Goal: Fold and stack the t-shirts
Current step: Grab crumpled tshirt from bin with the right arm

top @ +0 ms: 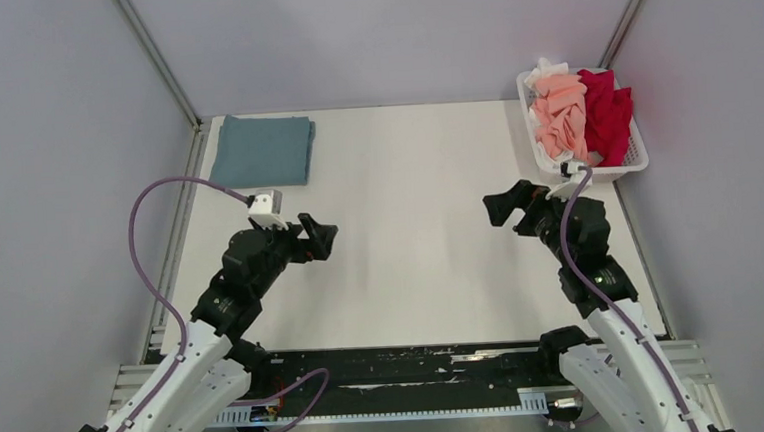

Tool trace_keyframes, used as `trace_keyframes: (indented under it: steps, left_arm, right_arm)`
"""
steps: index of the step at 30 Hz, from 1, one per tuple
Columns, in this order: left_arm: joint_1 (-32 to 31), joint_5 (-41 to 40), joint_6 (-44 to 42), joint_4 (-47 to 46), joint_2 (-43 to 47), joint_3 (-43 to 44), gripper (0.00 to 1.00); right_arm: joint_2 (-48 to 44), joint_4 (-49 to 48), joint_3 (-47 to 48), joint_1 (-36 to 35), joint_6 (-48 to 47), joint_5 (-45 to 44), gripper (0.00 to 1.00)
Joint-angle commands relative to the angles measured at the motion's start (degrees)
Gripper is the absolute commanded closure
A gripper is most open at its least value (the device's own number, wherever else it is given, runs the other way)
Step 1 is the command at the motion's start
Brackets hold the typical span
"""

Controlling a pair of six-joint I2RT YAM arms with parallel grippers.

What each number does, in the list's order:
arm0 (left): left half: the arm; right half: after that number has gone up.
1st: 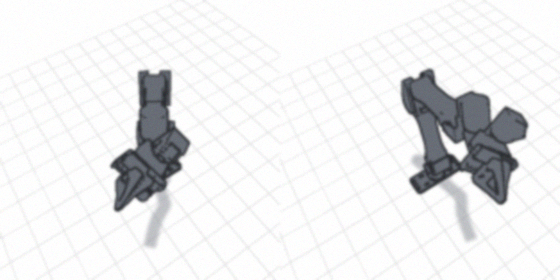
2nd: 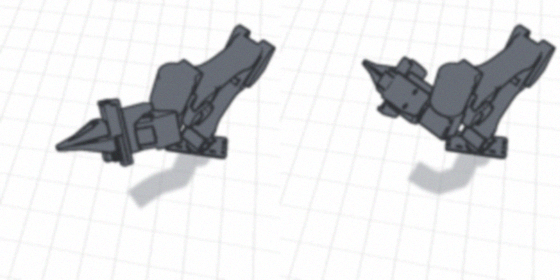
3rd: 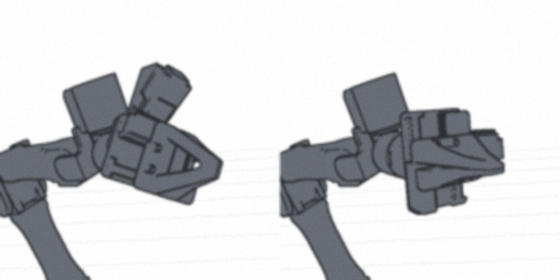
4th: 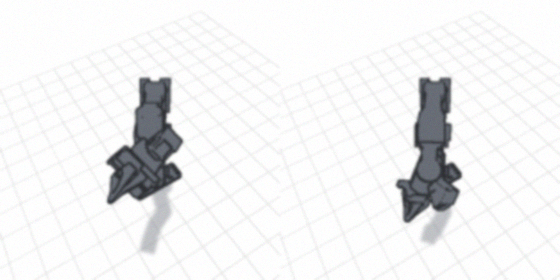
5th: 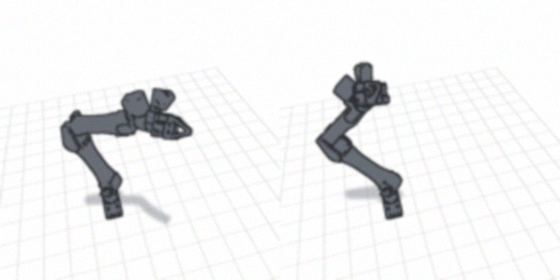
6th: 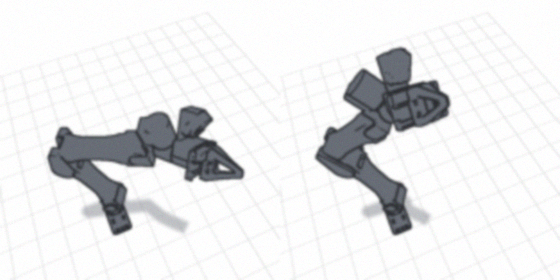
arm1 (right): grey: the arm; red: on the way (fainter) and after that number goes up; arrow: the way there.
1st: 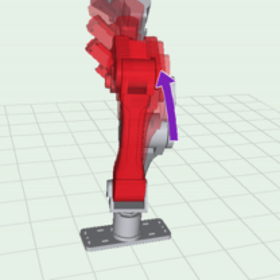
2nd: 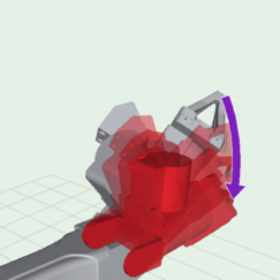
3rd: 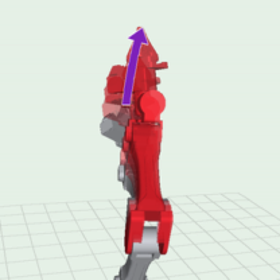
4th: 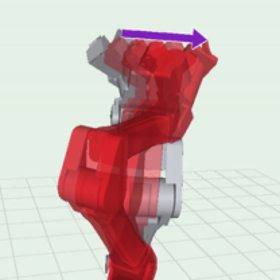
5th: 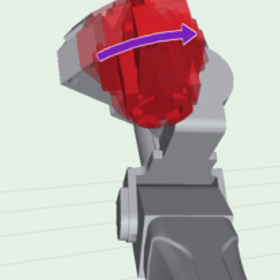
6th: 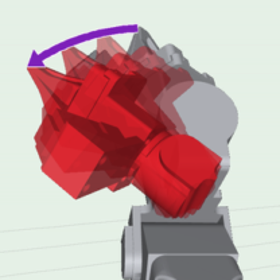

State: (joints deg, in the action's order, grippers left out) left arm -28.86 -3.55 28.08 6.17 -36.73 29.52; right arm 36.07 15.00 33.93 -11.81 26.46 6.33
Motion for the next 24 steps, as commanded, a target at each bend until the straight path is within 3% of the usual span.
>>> trace_keyframes:
  steps: [1,6,13,17,24]
  left_arm:
    - [-0.03,-0.76,-0.39,-1.83,-0.85,0.72,0.00]
    - [-0.04,-0.94,-0.10,-1.33,-2.63,1.20,0.00]
    - [-0.03,-1.64,-0.06,-1.79,-4.54,1.23,0.00]
    - [0.02,-1.64,-1.52,-1.48,-6.55,1.66,0.00]
    - [-0.02,-3.50,-2.42,-1.45,-8.92,2.44,0.00]
  right_arm:
    - [3.80,-6.60,7.28,0.05,-2.24,-10.02,0.00]
    - [17.23,-6.74,18.08,1.79,-9.99,-24.45,0.00]
    - [43.56,-5.71,35.91,16.65,-10.22,-16.30,0.00]
    - [57.22,-5.03,47.21,20.19,-11.45,-10.74,0.00]
    - [75.58,-0.47,62.28,21.59,-15.08,-19.82,0.02]
